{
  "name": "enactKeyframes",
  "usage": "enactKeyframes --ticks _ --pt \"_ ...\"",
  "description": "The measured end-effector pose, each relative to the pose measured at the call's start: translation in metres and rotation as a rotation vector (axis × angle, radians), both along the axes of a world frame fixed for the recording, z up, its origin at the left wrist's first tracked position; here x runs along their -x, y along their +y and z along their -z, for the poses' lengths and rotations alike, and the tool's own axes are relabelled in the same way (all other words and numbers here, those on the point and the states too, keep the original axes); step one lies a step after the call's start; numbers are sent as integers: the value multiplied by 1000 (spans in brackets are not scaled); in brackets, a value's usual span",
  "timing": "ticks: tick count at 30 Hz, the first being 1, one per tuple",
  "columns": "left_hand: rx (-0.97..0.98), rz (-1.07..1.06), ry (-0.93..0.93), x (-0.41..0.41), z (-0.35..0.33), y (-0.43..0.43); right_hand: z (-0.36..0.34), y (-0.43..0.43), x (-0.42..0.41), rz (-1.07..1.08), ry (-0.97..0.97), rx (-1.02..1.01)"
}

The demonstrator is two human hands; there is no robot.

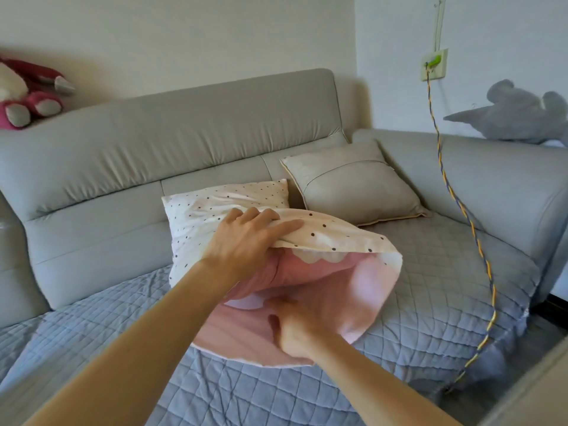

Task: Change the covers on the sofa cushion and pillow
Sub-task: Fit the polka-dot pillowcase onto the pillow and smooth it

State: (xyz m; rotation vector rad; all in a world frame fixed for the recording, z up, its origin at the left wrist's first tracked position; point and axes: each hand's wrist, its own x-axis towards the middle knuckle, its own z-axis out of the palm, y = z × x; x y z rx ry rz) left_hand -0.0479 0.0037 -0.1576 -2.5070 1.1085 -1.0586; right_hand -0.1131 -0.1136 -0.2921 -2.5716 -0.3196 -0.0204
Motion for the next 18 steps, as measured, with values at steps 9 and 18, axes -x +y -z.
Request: enactKeyframes --ticks 9,18 --pt "81 -76 129 6 19 17 -6 47 -9 -240 412 95" --pt "95 -106 471 30 51 21 -65 20 94 -621 249 -123"
